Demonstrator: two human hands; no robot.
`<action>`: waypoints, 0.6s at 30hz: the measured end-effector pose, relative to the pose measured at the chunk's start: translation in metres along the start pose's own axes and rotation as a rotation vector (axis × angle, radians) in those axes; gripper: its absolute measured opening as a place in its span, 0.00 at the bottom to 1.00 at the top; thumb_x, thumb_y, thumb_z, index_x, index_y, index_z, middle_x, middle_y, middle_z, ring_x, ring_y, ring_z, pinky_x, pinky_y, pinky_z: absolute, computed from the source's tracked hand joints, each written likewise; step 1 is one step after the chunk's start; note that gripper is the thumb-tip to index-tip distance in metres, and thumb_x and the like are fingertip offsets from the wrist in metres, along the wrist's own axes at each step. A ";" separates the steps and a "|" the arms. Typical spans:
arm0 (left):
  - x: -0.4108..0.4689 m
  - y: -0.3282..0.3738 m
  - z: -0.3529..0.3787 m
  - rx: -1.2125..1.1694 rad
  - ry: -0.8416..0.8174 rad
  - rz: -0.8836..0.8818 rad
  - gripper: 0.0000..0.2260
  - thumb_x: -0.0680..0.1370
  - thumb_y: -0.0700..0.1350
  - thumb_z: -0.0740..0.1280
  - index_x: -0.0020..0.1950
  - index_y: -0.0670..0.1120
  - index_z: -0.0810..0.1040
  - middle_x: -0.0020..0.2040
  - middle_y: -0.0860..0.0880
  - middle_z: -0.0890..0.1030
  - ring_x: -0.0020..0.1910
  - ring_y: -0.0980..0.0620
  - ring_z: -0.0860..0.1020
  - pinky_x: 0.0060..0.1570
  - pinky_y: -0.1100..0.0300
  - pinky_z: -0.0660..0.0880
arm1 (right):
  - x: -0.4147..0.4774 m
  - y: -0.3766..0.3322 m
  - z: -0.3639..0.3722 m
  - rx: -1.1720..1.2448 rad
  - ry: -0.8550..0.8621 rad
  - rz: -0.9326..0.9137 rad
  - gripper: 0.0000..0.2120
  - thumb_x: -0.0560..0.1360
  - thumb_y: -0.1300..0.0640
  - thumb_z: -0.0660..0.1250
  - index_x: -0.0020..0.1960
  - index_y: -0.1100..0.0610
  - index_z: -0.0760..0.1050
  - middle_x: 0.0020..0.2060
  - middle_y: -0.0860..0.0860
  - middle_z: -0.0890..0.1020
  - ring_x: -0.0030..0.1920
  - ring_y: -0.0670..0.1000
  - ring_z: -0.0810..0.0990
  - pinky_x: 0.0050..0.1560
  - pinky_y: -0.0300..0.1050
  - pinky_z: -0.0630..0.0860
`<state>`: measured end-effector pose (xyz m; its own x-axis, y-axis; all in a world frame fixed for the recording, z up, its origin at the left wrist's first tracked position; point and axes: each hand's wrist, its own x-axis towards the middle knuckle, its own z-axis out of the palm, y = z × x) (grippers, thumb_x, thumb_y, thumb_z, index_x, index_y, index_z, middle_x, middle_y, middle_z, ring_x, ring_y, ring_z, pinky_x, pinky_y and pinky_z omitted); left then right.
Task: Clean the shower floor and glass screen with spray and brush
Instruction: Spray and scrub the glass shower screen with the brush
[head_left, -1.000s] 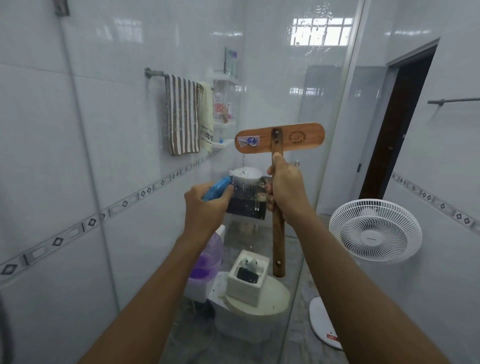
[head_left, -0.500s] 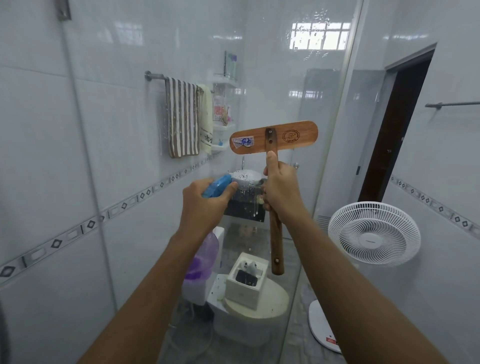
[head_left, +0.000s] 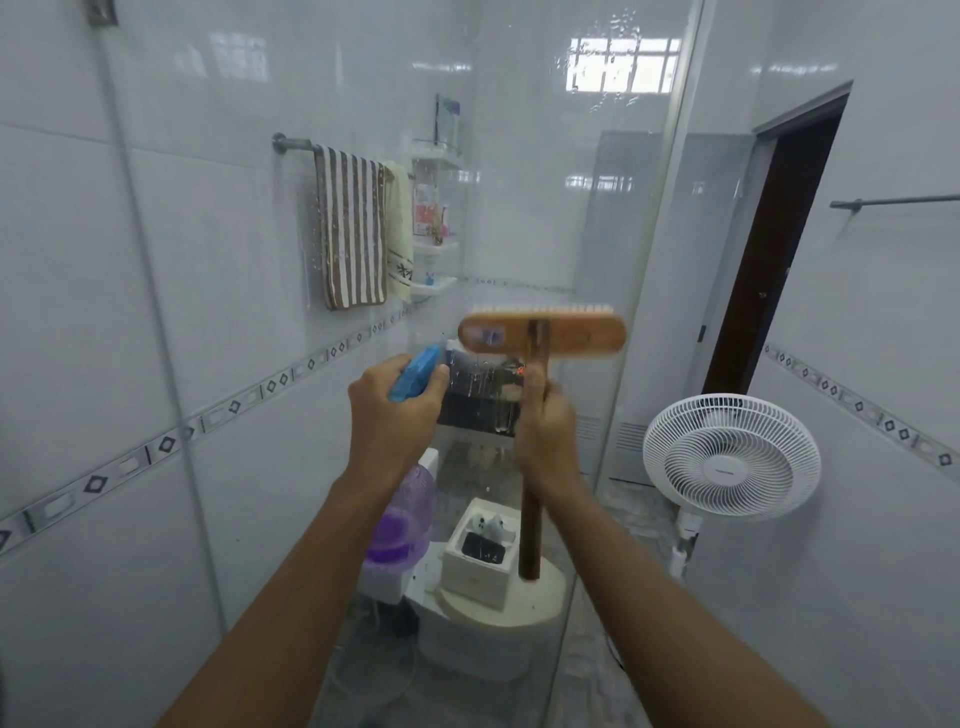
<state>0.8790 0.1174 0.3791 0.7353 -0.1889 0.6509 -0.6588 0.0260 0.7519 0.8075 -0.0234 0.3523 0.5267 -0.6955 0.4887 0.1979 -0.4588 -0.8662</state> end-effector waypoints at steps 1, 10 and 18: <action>0.000 0.002 0.000 -0.004 0.000 -0.001 0.08 0.78 0.49 0.71 0.46 0.45 0.80 0.38 0.45 0.81 0.36 0.45 0.82 0.36 0.48 0.83 | 0.018 -0.024 -0.003 0.019 0.024 -0.040 0.22 0.85 0.42 0.52 0.42 0.56 0.73 0.29 0.48 0.73 0.27 0.46 0.71 0.26 0.41 0.69; 0.001 0.006 0.003 -0.004 0.015 -0.010 0.07 0.78 0.49 0.71 0.47 0.46 0.79 0.38 0.47 0.81 0.36 0.49 0.83 0.38 0.51 0.84 | -0.017 0.012 -0.008 -0.096 -0.018 0.056 0.22 0.83 0.38 0.51 0.46 0.51 0.75 0.30 0.47 0.76 0.28 0.41 0.73 0.29 0.36 0.69; 0.011 -0.002 -0.003 -0.012 0.017 -0.025 0.09 0.78 0.49 0.71 0.47 0.43 0.82 0.38 0.44 0.81 0.37 0.44 0.83 0.38 0.42 0.82 | 0.017 -0.039 0.006 -0.041 -0.060 -0.020 0.23 0.85 0.41 0.52 0.41 0.56 0.73 0.28 0.47 0.71 0.26 0.45 0.68 0.26 0.39 0.67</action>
<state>0.8891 0.1185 0.3850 0.7541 -0.1727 0.6336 -0.6385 0.0330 0.7689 0.8135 -0.0142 0.3939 0.5718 -0.6521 0.4978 0.1755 -0.4955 -0.8507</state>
